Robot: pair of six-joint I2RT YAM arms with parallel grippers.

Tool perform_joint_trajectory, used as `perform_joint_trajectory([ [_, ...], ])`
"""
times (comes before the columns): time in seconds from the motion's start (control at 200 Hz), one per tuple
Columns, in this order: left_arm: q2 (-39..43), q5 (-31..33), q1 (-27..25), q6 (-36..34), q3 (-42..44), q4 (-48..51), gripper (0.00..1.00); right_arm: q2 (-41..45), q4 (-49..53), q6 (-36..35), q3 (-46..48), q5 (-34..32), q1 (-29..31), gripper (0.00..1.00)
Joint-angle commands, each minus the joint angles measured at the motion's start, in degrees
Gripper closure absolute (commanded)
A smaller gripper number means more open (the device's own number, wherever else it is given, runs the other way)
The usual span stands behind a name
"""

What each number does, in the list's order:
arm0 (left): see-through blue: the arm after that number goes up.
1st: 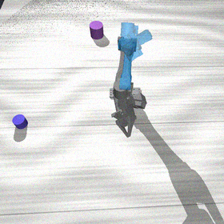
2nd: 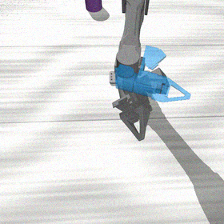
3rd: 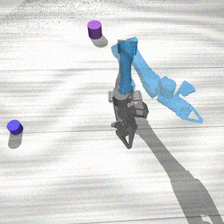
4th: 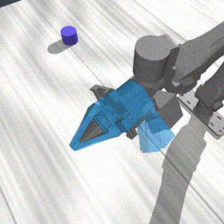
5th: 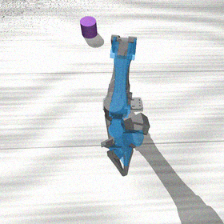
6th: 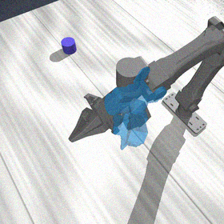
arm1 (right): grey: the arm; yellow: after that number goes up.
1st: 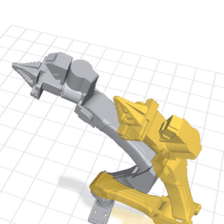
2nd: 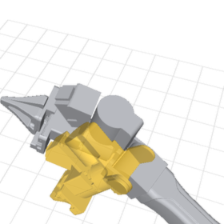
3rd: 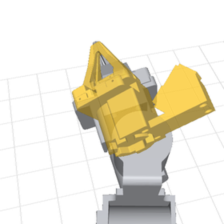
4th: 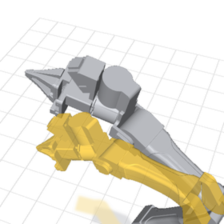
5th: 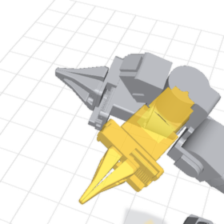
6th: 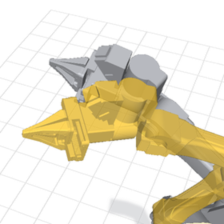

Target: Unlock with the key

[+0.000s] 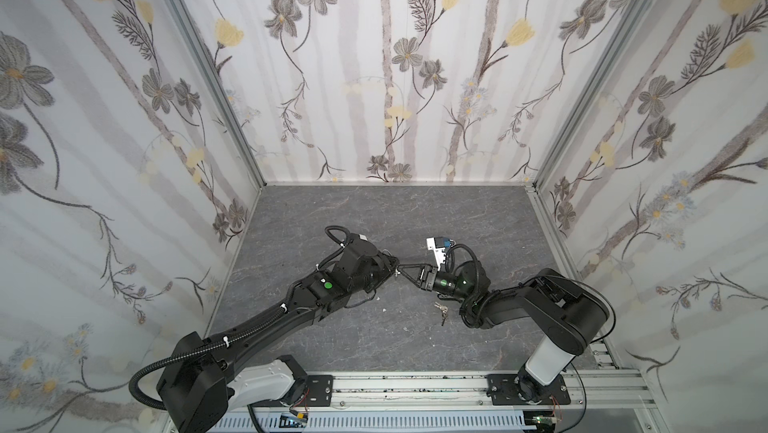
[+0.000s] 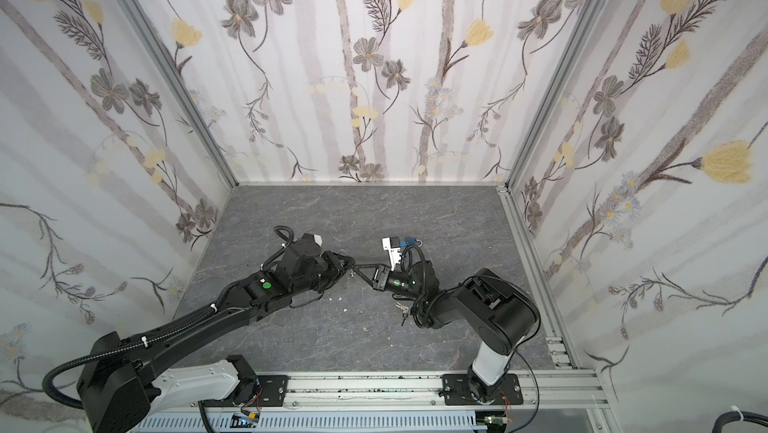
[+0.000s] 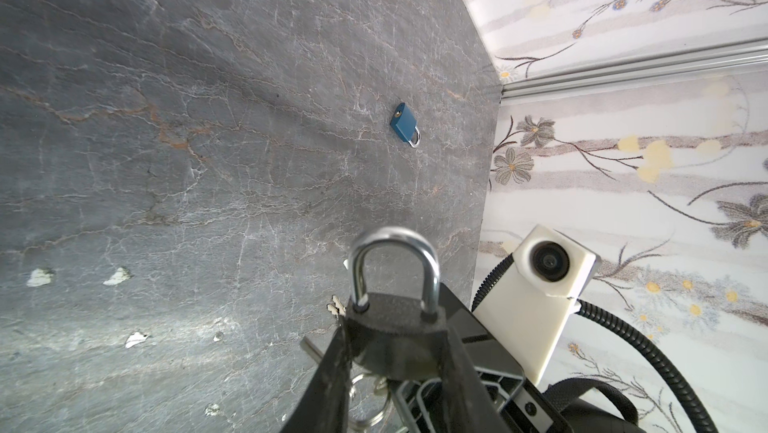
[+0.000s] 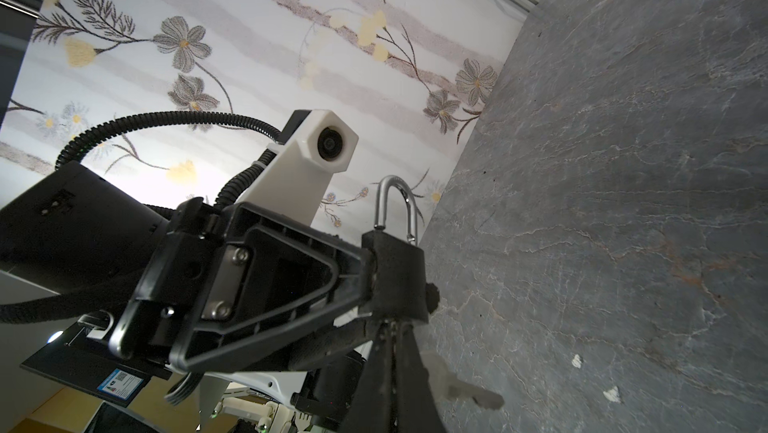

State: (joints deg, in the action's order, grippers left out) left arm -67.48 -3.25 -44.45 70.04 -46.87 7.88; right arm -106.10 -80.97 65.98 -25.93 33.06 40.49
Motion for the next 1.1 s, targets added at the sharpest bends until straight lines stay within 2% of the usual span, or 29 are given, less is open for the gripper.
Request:
perform_joint_trajectory([
  [0.0, -0.51, 1.83, 0.24, 0.25, -2.33, 0.49, 1.0, 2.19, 8.96, -4.15, 0.42, -1.88, -0.03, 0.91],
  [0.19, -1.9, 1.01, 1.18, 3.36, -2.44, 5.12, 1.0, 8.2, 21.31, -12.92, 2.21, -7.25, 0.1, 0.77],
  [0.385, -2.96, -0.95, 1.73, 5.13, -2.13, 4.55, 1.0, 14.23, 29.48, -20.87, 3.23, -13.32, 1.64, 0.69],
  [0.535, -3.38, -2.28, 1.73, 5.87, -2.03, 3.23, 1.0, 17.81, 31.28, -24.56, 1.97, -15.88, 3.56, 0.64],
  [0.894, -3.62, -5.26, 1.73, 8.23, -1.05, -0.33, 1.0, 15.59, 31.49, -27.73, -2.87, -18.33, 6.05, 0.6],
  [1.094, -3.69, -6.19, 1.74, 8.77, -0.89, -1.59, 1.0, 12.88, 31.55, -27.91, -4.91, -18.3, 6.62, 0.62],
])
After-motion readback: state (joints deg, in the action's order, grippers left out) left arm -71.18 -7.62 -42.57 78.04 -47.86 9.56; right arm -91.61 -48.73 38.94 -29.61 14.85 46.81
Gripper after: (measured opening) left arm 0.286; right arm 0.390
